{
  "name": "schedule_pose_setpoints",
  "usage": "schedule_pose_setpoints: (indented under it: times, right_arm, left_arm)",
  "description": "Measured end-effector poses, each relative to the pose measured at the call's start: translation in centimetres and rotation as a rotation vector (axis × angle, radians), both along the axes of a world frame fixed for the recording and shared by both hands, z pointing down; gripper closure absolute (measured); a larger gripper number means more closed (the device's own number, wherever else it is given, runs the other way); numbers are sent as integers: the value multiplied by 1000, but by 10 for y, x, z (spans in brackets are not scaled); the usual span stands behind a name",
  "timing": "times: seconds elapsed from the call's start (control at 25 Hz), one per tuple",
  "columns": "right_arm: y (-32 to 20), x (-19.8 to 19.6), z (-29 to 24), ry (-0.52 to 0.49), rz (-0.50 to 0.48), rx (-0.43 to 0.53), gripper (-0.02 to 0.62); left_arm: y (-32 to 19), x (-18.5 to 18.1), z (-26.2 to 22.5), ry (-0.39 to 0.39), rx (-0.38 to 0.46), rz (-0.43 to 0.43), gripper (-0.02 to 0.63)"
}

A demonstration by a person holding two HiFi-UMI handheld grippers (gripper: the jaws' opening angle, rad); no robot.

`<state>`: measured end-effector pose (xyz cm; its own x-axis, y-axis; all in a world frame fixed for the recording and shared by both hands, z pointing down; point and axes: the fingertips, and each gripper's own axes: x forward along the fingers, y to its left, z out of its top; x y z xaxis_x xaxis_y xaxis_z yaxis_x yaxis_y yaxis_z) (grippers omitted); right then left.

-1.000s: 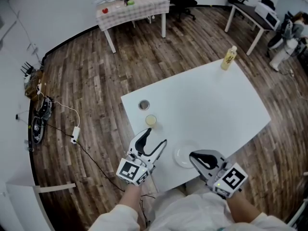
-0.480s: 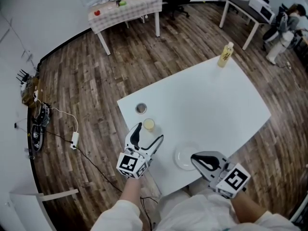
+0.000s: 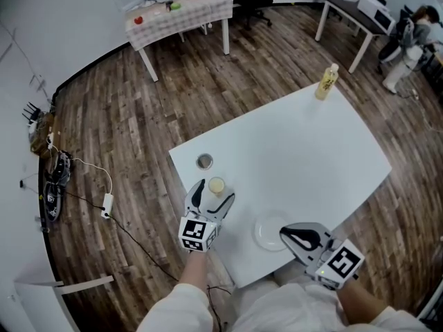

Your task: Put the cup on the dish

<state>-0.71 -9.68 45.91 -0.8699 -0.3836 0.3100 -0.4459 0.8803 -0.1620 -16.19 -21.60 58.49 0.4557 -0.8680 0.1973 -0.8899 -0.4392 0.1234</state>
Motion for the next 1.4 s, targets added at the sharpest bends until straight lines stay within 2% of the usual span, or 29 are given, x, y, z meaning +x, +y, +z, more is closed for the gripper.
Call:
schedule_pose_setpoints:
  times: [0.24,0.52,0.88,1.08,1.4]
  right_arm:
    - [-3,5,0,22,15,1,561]
    - [-4,4,2,27,21,-8,561]
    - [-6,6,5,31,28,-10,561]
    - [-7,11,7,36,45,-19,561]
    - [-8,16,7,38,59,-15,561]
  left_arm:
    - [-12,-2,19,-9,-26,-14,206]
    - [-19,-3,44,-67,-87,-2,207]
    - [-27,0,66,-155,-142,20,256]
    - [-29,-4,70,-175,-161,17,329]
    - [-28,-4,71,-177,-168,30,336]
